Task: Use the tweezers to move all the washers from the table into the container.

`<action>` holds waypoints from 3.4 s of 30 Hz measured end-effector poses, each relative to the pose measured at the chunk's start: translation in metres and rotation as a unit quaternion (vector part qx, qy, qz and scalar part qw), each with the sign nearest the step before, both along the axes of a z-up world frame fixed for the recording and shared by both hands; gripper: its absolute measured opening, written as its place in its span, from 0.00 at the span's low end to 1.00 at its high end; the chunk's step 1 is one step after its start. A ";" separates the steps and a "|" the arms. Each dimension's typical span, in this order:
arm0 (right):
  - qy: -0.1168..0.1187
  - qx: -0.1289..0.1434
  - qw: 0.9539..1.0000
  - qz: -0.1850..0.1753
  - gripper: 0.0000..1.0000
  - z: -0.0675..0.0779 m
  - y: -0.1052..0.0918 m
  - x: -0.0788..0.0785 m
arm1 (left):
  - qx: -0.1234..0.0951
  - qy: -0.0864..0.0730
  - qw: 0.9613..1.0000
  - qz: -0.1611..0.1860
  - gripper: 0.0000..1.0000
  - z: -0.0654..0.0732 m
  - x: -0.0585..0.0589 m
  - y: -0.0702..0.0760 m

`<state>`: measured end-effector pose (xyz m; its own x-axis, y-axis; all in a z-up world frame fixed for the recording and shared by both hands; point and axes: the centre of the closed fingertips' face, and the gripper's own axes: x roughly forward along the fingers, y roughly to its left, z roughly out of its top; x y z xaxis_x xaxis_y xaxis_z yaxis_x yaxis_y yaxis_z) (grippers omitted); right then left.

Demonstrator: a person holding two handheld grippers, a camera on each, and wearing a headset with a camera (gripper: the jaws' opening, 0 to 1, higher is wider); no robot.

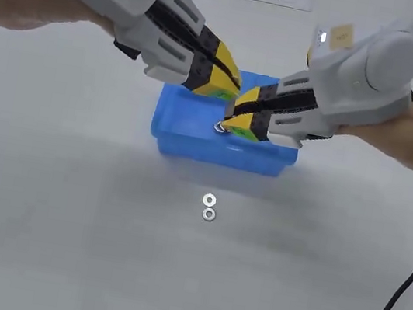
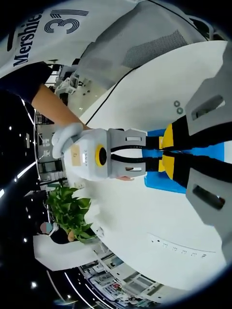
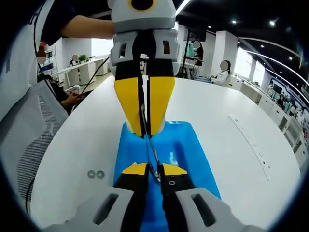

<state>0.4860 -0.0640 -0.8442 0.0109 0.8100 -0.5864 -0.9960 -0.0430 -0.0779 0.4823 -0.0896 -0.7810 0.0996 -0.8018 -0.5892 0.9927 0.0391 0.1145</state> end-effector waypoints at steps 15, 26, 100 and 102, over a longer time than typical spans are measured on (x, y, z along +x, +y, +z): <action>-0.021 0.010 1.000 -0.003 0.12 0.024 -0.001 -0.009 | 0.004 -0.019 1.000 -0.003 0.06 0.021 -0.010 -0.002; -0.038 0.031 0.999 -0.005 0.12 0.055 0.000 -0.023 | 0.001 -0.042 0.999 -0.014 0.05 0.050 -0.027 -0.003; 0.029 -0.001 1.000 -0.008 0.11 -0.004 -0.013 -0.115 | 0.000 0.023 1.000 0.010 0.06 -0.007 -0.116 -0.016; 0.027 -0.002 1.000 -0.008 0.11 -0.004 -0.013 -0.114 | 0.001 0.023 1.000 0.011 0.06 -0.007 -0.115 -0.015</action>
